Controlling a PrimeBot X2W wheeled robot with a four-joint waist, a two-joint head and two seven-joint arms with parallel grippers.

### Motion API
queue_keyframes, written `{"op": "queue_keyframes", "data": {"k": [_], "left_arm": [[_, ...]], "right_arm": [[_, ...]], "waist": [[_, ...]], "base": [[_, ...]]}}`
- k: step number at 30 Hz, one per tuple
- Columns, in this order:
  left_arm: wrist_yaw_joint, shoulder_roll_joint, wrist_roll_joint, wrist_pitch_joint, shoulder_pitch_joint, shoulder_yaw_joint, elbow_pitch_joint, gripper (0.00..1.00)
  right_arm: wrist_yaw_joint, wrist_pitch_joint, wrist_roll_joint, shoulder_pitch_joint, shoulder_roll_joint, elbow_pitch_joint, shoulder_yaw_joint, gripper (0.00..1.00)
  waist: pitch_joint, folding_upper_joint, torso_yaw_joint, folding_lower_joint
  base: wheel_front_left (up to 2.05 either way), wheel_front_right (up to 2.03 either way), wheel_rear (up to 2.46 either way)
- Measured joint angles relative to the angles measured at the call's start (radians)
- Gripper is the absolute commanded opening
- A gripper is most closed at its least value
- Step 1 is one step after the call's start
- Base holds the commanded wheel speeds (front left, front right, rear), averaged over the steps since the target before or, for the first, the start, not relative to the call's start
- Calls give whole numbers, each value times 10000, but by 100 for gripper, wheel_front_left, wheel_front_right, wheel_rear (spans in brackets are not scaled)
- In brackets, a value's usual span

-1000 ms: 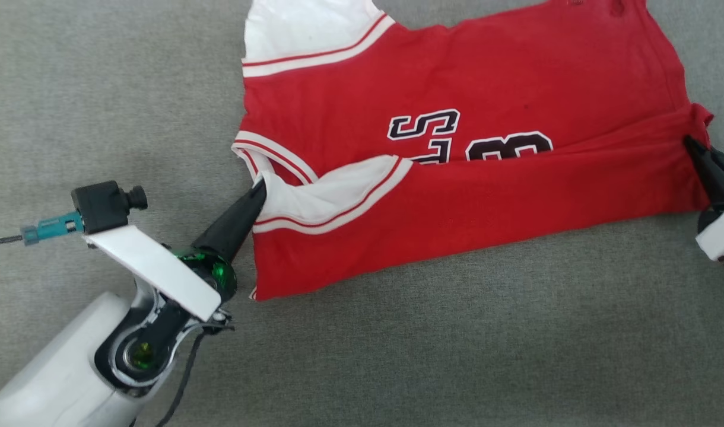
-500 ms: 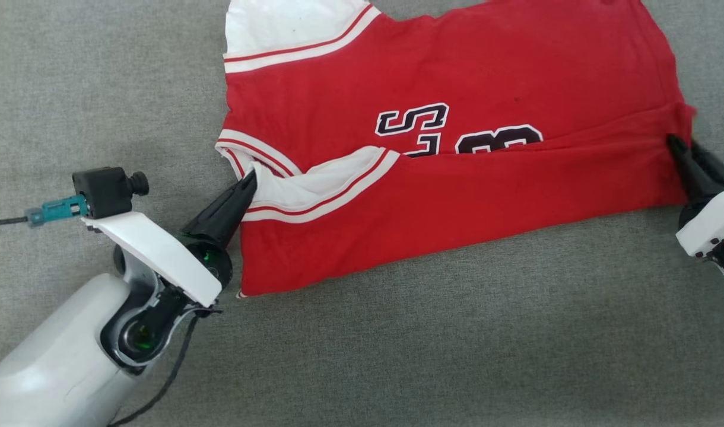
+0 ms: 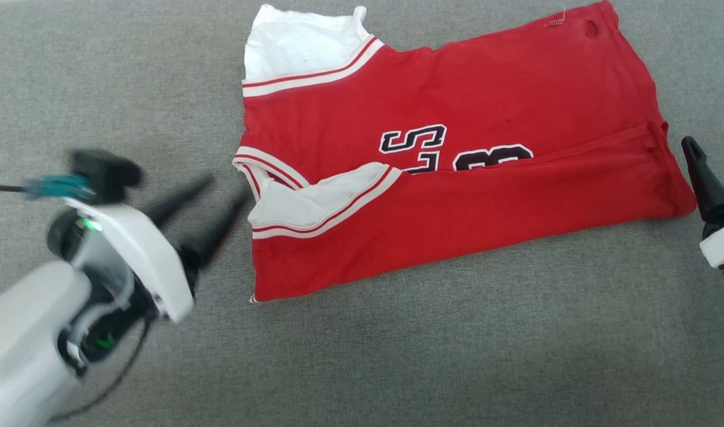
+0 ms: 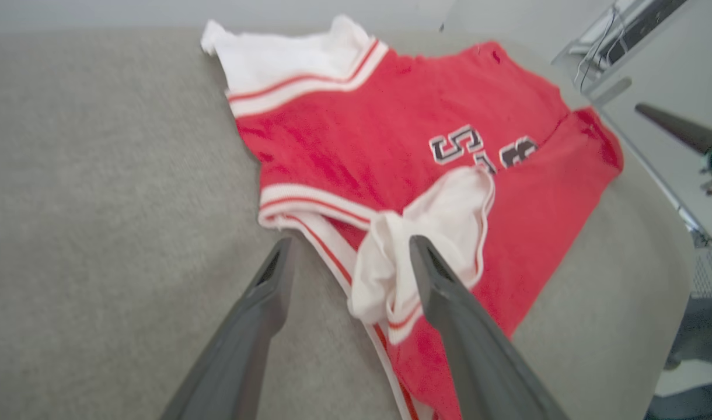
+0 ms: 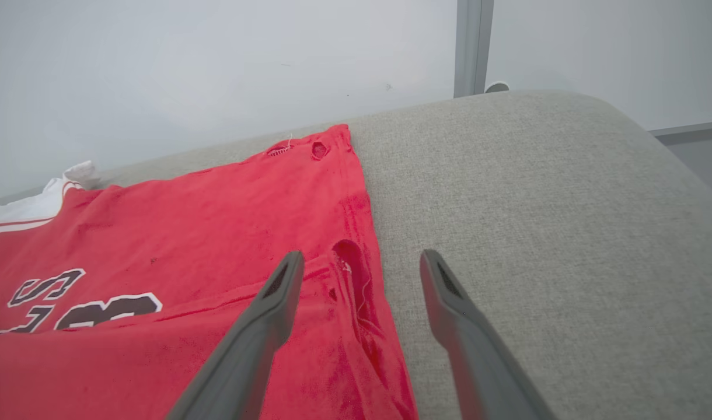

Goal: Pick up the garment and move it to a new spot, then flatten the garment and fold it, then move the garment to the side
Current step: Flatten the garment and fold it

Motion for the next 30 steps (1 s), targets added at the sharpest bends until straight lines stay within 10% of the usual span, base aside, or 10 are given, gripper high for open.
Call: {"op": "queue_keyframes", "data": {"k": [9, 20, 21, 24, 30], "left_arm": [[1331, 732, -1277, 3724, 84, -959, -1818, 100], [1406, 408, -2211, 6213, -549, -1383, -623, 100], [1394, 320, -2230, 6303, -604, -1394, -445, 89], [1193, 184, -2382, 6464, -758, -1386, 0, 0], [763, -73, -2341, 6090, -799, -1298, 382, 0]], "right_arm": [[0, 278, -222, 257, 359, -656, -447, 100], [0, 449, -205, 42, 863, -855, -468, 100], [0, 460, -219, 11, 888, -828, -414, 100], [-2, 616, -291, -105, 895, -800, -117, 100], [0, 1457, -734, -569, 351, -851, 917, 100]], "waist": [[-4, 0, -205, 0], [352, 1, -963, 0], [378, 1, -1032, 0], [457, 1, -1201, 0], [584, 0, -1323, 0]], "base": [[0, 0, 0], [0, 0, 0], [0, 0, 0], [0, 0, 0], [0, 0, 0]]}}
